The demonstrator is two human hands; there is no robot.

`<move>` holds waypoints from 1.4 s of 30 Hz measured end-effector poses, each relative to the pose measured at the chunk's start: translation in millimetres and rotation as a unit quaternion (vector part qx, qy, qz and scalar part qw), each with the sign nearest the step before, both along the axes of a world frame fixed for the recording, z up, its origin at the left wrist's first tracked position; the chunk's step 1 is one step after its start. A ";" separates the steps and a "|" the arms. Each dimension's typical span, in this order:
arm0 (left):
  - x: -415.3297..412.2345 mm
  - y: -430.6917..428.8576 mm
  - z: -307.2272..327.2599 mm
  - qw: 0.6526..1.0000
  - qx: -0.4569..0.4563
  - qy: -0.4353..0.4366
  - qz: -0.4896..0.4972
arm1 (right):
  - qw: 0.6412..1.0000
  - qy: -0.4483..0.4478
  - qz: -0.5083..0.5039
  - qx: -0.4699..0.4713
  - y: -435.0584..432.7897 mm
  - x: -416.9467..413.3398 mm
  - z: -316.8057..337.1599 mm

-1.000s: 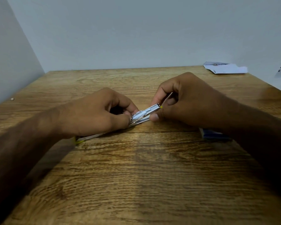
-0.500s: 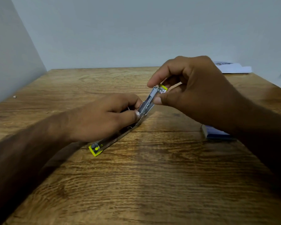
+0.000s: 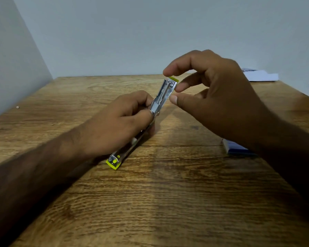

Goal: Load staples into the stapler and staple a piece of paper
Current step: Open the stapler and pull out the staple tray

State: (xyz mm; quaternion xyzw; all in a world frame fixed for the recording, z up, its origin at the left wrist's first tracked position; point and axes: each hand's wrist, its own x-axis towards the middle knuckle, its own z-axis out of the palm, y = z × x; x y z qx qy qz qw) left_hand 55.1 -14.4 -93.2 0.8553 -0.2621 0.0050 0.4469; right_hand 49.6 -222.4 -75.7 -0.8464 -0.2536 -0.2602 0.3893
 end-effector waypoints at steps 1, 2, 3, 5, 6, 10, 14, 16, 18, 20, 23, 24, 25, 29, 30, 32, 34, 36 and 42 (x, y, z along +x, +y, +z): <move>1.2 0.1 -0.4 1.000 0.000 -0.013 0.024 | 1.000 -0.016 -0.010 -0.015 0.1 -0.3 0.0; 1.8 0.3 -0.5 0.999 0.011 -0.024 0.041 | 0.999 -0.033 -0.016 -0.033 0.1 -1.0 0.4; 2.1 0.2 -0.4 0.998 0.025 -0.029 0.053 | 0.998 -0.044 -0.018 -0.049 0.0 -2.1 0.8; 0.6 -0.3 -0.1 0.997 0.032 -0.024 0.065 | 0.996 -0.053 -0.009 -0.076 1.1 -4.8 0.4; -0.2 -1.1 -0.1 0.997 0.030 -0.021 0.071 | 0.994 -0.053 -0.005 -0.091 2.0 -6.2 -0.8; -4.1 -4.1 0.9 0.995 0.025 -0.023 0.093 | 0.986 -0.039 -0.015 -0.164 6.3 -9.0 -6.1; -7.4 -5.6 2.7 0.993 0.027 -0.027 0.110 | 0.978 -0.041 -0.051 -0.198 8.8 -13.3 -5.4; -7.2 -6.1 2.9 0.991 0.046 -0.040 0.116 | 0.971 -0.039 -0.066 -0.224 11.2 -16.4 -5.9; -6.0 -5.5 2.2 0.989 0.062 -0.048 0.126 | 0.965 -0.036 -0.078 -0.249 14.0 -18.2 -7.5; -5.0 -4.5 1.7 0.987 0.065 -0.047 0.136 | 0.962 -0.032 -0.084 -0.259 16.4 -18.9 -8.6; -4.4 -4.7 1.8 0.985 0.079 -0.054 0.142 | 0.960 -0.024 -0.087 -0.264 17.8 -19.3 -9.5; -4.3 -5.0 1.8 0.985 0.083 -0.056 0.144 | 0.963 -0.020 -0.084 -0.257 17.9 -19.1 -10.1; -3.9 -5.1 1.6 0.984 0.085 -0.057 0.145 | 0.966 -0.015 -0.081 -0.247 18.0 -18.6 -10.7; -2.9 -4.6 0.6 0.984 0.093 -0.058 0.143 | 0.979 0.021 -0.065 -0.193 19.2 -14.3 -13.2; -2.9 -4.5 0.5 0.983 0.095 -0.059 0.142 | 0.982 0.028 -0.063 -0.178 19.6 -13.1 -13.7; -2.5 -4.3 0.3 0.983 0.096 -0.058 0.143 | 0.985 0.038 -0.061 -0.157 20.3 -11.3 -14.6; -3.0 -4.7 0.5 0.984 0.096 -0.059 0.140 | 0.987 0.048 -0.062 -0.140 20.6 -10.0 -15.4; -3.7 -5.2 0.3 0.984 0.097 -0.062 0.135 | 0.991 0.067 -0.055 -0.105 21.2 -9.1 -16.4; -4.0 -6.5 -1.7 0.986 0.078 -0.074 0.126 | 0.992 0.123 -0.016 -0.025 23.2 -5.7 -21.2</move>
